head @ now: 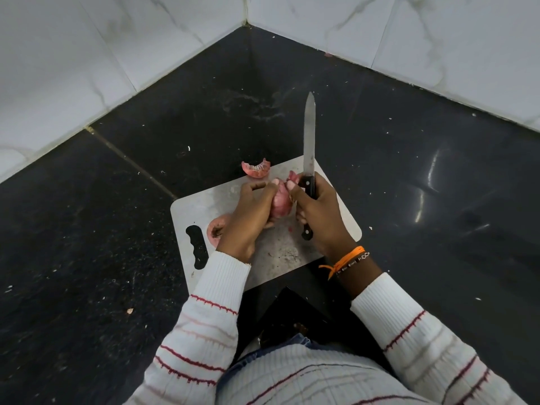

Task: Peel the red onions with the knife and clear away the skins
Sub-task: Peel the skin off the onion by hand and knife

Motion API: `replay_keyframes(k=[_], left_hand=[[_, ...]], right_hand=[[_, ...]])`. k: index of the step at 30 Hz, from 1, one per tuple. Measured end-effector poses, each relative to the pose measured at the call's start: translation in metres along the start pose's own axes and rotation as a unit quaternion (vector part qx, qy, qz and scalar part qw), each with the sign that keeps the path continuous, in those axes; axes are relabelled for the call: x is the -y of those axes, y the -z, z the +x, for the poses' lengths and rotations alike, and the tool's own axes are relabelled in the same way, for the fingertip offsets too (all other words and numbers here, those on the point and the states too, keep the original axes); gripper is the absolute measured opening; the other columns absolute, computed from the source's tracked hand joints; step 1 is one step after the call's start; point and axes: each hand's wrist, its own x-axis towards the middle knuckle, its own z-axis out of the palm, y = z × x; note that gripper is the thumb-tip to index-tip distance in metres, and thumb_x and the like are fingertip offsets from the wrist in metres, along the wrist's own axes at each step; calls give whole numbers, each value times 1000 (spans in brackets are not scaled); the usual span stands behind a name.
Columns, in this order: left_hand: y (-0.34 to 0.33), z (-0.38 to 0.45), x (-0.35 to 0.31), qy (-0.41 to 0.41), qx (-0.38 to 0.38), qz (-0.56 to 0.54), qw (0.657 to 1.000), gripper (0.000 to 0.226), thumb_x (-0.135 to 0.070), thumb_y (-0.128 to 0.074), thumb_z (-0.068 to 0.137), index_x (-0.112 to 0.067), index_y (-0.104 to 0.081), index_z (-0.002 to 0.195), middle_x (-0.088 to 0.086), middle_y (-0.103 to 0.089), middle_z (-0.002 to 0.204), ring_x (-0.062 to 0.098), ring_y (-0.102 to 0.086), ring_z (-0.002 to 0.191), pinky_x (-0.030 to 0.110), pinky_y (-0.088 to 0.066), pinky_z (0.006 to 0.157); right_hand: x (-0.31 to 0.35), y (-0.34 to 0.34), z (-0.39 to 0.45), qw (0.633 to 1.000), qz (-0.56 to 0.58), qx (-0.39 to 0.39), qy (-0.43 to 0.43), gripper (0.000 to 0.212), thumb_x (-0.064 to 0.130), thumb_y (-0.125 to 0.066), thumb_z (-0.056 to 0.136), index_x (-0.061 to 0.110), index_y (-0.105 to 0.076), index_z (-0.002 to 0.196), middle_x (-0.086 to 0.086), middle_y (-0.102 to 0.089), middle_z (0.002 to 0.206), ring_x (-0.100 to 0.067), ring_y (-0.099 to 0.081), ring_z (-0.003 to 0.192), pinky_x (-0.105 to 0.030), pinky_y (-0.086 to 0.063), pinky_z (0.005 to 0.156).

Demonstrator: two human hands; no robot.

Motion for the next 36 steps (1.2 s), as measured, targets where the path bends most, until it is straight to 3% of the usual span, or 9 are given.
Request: replay_keyframes(k=[5,12,16,20,23,27,30,32,36], left_hand=[[-1,-6,5,-31,6,6,999,25,-36,-46,95,-25,-45,117,-10,-60,92,0,-62,83,16,-54,70],[4,0,4,-53,-17,32,998,19,-34,-34,99,-32,-48,112,-8,-56,108,10,-57,103,35,-51,92],[4,2,8,-95,-36,121,987,23,-41,-32,98,-34,-44,117,-6,-54,111,14,-56,103,39,-50,92],[-3,2,7,-105,-58,223,967,31,-43,-31,98,-28,-37,124,-5,-58,97,12,-56,81,26,-39,67],[-9,3,12,-93,-64,250,962,36,-41,-37,97,-24,-33,128,1,-60,108,18,-58,89,29,-42,73],[-9,7,18,-140,-123,314,931,37,-33,-56,90,-19,-43,122,7,-41,127,24,-47,111,31,-42,85],[-6,8,16,-185,-143,316,920,26,-17,-54,91,-20,-52,116,6,-47,123,21,-48,109,26,-40,84],[-3,7,14,-208,-153,334,906,23,-12,-56,90,-18,-58,112,5,-53,118,20,-51,106,24,-38,82],[7,3,9,-194,-126,345,910,45,-15,-72,78,-18,-59,122,2,-59,122,18,-52,112,28,-39,96]], right_hand=[[-9,-5,14,998,-34,-15,-42,13,16,-54,93,24,-53,82,4,-55,72,-3,-50,59,-18,-40,53],[-17,5,21,980,-185,-72,-30,3,13,-60,86,11,-57,87,-10,-65,90,-30,-62,85,-50,-53,76],[-9,4,7,982,-177,-66,11,6,19,-58,89,22,-57,94,12,-60,84,-15,-62,81,-30,-54,72],[-13,1,-4,988,-152,-5,16,19,13,-60,87,12,-62,106,8,-63,93,13,-59,75,0,-42,58],[-16,2,-3,989,-149,-3,10,26,8,-60,87,7,-60,113,2,-64,101,16,-58,72,0,-42,55],[-16,6,-1,989,-147,-5,9,28,6,-61,86,5,-59,114,3,-60,103,19,-56,74,1,-42,52],[-16,5,-1,983,-179,-37,12,22,10,-61,87,13,-59,108,6,-60,99,-2,-59,85,-18,-53,74],[-15,5,-3,978,-199,-68,11,20,10,-55,89,14,-57,108,1,-58,104,-15,-58,95,-32,-50,88],[-2,6,-14,978,-201,-45,28,19,16,-40,98,7,-55,105,2,-57,90,2,-53,81,-12,-41,75]])
